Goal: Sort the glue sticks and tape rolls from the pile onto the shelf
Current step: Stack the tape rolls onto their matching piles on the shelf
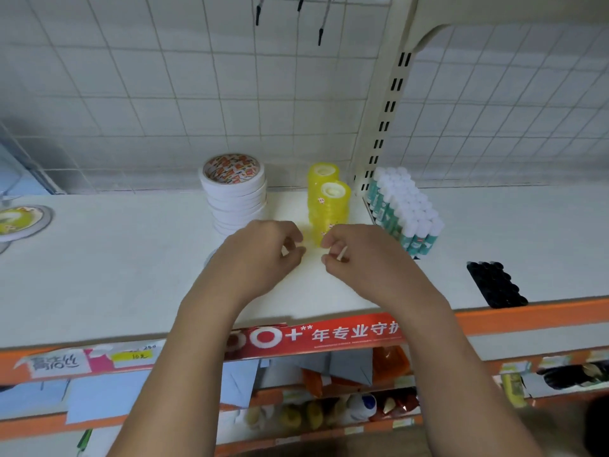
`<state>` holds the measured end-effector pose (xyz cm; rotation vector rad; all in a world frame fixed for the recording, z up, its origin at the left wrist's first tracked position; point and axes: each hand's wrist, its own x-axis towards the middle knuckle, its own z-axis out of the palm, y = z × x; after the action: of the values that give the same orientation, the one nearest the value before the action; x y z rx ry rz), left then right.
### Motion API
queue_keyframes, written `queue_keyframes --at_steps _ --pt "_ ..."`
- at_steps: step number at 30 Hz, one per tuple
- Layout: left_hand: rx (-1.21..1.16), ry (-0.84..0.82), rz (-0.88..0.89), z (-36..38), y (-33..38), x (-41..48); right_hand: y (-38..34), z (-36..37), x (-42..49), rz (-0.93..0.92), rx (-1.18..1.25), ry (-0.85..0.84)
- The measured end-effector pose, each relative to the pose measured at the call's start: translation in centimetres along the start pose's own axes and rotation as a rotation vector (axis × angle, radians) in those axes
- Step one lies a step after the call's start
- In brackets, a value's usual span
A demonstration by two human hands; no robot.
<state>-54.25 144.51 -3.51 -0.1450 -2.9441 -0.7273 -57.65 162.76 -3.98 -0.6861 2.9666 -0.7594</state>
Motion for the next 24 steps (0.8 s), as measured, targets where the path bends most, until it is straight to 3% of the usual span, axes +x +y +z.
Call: queue_keyframes --at_steps 6,15,24 --pt "0.187 0.085 -0.137 -2.8 -6.3 -5.6 -7.7 4.2 1.2 -0.193 -0.083 -0.084" --pt "0.195 0.236 -0.429 -9.7 -18.1 -15.3 -23.2 12.7 3.7 -0.504 -0.048 -0.151" --pt "0.181 0.267 -0.536 -15.0 -29.0 -21.3 -35.1 20.6 5.7 -0.551 0.009 -0.190"
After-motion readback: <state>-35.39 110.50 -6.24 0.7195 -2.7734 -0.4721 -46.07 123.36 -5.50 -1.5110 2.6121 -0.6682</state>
